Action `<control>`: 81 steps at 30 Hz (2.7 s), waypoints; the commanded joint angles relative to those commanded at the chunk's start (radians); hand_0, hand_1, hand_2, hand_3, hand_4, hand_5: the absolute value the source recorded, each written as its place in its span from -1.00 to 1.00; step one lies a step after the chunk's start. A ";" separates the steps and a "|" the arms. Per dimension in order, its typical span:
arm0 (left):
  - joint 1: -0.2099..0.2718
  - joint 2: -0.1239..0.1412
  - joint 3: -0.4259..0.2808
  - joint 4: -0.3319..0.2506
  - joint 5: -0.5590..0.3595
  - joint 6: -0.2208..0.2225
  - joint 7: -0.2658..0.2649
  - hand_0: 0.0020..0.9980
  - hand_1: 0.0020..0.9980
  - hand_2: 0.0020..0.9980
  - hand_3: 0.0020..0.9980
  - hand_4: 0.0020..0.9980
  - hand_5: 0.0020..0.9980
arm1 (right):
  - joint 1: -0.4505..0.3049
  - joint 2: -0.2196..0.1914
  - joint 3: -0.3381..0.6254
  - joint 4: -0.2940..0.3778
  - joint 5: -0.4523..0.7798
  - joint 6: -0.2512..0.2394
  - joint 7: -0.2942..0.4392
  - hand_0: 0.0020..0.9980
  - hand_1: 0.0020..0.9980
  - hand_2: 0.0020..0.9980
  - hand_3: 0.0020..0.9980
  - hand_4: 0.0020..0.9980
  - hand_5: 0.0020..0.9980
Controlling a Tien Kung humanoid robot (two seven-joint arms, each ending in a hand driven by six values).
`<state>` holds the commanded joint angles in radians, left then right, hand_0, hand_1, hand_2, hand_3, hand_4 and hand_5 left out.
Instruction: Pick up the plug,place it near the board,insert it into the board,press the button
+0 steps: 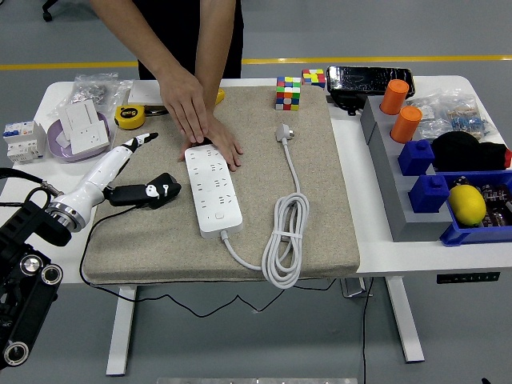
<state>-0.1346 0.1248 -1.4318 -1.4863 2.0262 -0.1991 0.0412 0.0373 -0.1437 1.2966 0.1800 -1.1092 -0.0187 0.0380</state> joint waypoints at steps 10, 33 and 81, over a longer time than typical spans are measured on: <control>-0.036 -0.014 0.064 0.096 0.052 0.127 -0.058 1.00 1.00 0.88 0.99 1.00 0.04 | 0.003 0.001 -0.001 0.000 -0.001 0.001 0.001 0.90 0.83 0.71 0.78 1.00 1.00; -0.110 -0.049 0.111 0.364 0.087 0.296 -0.170 0.67 0.74 0.66 0.71 1.00 -0.17 | 0.005 -0.008 -0.004 0.000 -0.002 0.003 -0.002 0.90 0.82 0.71 0.79 1.00 1.00; -0.187 -0.077 0.049 0.583 0.243 0.389 -0.153 0.41 0.36 0.10 0.14 0.83 -0.21 | 0.009 -0.008 0.001 0.000 0.000 0.003 -0.003 0.90 0.82 0.70 0.78 1.00 1.00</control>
<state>-0.3213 0.0477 -1.3824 -0.9032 2.2689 0.1904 -0.1121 0.0460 -0.1518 1.2978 0.1800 -1.1094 -0.0159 0.0353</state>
